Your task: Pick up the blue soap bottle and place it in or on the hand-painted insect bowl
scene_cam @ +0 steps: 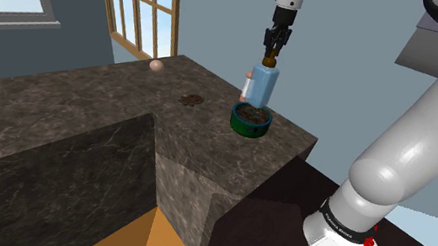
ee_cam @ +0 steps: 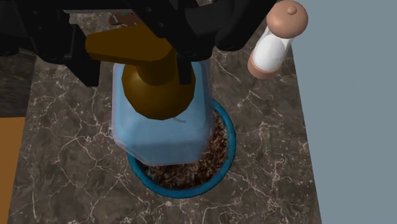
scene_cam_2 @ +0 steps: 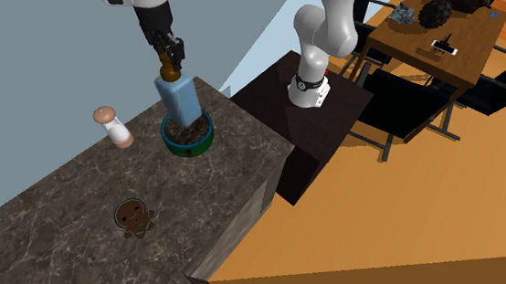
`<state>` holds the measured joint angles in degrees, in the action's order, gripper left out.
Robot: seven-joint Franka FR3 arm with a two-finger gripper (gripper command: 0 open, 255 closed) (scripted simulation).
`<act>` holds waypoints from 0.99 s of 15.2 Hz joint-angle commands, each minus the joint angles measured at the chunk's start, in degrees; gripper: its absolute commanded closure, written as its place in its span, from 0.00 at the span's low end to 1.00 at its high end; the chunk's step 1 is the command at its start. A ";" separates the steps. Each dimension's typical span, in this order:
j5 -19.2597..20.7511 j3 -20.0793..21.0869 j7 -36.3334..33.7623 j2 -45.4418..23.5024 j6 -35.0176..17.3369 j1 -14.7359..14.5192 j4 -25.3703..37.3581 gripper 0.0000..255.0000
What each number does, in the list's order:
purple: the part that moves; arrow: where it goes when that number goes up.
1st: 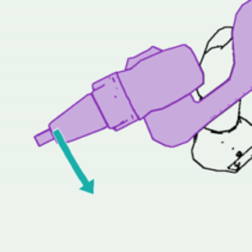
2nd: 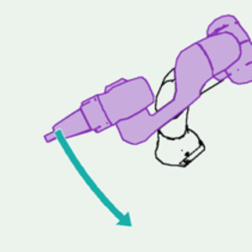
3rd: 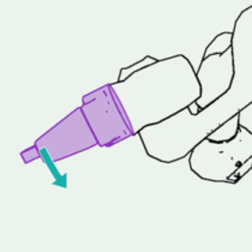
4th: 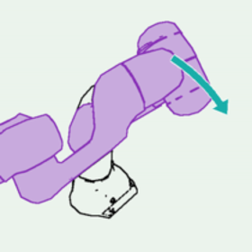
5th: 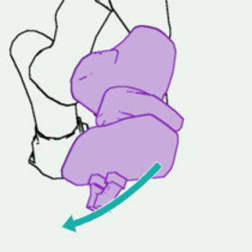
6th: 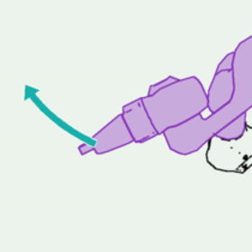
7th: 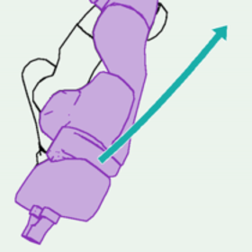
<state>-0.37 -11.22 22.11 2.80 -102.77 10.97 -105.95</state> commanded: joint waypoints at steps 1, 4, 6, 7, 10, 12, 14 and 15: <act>0.00 0.02 -0.02 0.00 -1.61 -0.02 -1.55 1.00; -0.04 0.00 0.03 -0.19 -3.90 -0.01 -3.65 1.00; -0.08 -0.01 0.08 -0.38 -5.41 0.00 -4.98 1.00; -0.11 -0.02 0.11 -0.49 -6.17 0.01 -5.62 1.00; -0.14 -0.03 0.14 -0.63 -7.05 0.01 -6.36 1.00; -0.14 -0.03 0.14 -0.64 -7.05 0.01 -6.36 1.00; -0.14 -0.03 0.14 -0.64 -7.05 0.01 -6.36 1.00; -0.14 -0.03 0.14 -0.64 -7.05 0.01 -6.36 1.00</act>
<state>-0.51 -11.25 22.25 2.15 -109.80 10.98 -112.32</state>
